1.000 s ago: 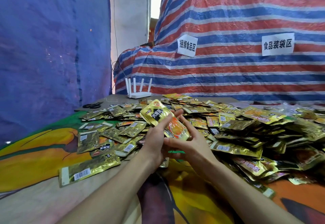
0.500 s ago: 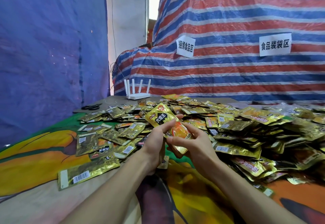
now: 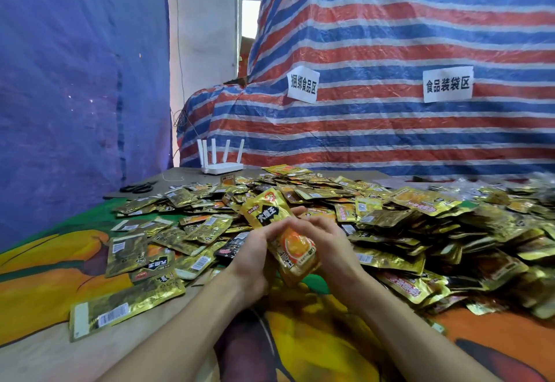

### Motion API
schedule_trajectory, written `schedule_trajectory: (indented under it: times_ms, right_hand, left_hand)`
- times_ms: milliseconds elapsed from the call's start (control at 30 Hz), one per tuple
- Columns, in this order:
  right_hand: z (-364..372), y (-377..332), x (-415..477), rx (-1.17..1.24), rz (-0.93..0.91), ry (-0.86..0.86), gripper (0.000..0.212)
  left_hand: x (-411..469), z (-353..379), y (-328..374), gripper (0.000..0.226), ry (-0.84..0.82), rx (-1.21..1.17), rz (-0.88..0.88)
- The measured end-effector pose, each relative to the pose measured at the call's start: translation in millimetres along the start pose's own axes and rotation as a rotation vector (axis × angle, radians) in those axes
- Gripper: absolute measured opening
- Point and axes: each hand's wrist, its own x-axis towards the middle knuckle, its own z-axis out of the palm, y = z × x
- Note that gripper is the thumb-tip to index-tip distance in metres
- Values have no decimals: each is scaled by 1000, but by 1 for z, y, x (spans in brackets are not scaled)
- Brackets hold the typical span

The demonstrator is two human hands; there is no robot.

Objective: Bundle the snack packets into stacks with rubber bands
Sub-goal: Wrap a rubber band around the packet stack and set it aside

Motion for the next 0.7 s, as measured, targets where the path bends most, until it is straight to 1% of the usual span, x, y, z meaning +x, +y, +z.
schedule_trajectory:
  times_ms: [67,100,133,200,267,300,333,400,467,500,567,633,700]
  right_hand:
    - [0,-3,-2,-85,-17,-129,54]
    - [0,-3,-3,-137,-47,-143,49]
    - [0,-4,-4,-177,-81,-130,44]
    - [-3,-11,-4,-230,-136,-56,39]
    - [-12,-25,-4,-283,-176,46,44]
    - [-19,-34,-3,-328,-201,87,46]
    - [-28,-44,-1,-390,-224,118,48]
    - [-51,-64,6,-543,-252,175,48]
    - [-75,-83,19,-736,-256,278,43]
    - [-87,-90,26,-843,-250,348,40]
    - [-106,-98,37,-1033,-214,448,44]
    - [-121,-97,44,-1167,-138,430,48]
    - [-132,-91,48,-1390,-18,416,40]
  left_hand:
    - [1,-3,0,34,4,-36,1]
    - [2,-4,0,34,21,-32,-4]
    - [2,-3,-1,34,44,-5,-10]
    - [3,-1,-3,46,96,81,-6]
    - [3,2,-4,58,169,172,57]
    - [4,1,-4,57,219,217,114]
    - [4,0,-5,48,271,253,172]
    - [5,-5,-5,21,338,308,249]
    - [5,-9,-7,22,346,355,249]
    - [5,-9,-7,23,331,371,251]
    - [4,-6,-7,24,298,397,263]
    - [5,-4,-8,25,268,418,275]
    - [5,-3,-9,28,254,431,284]
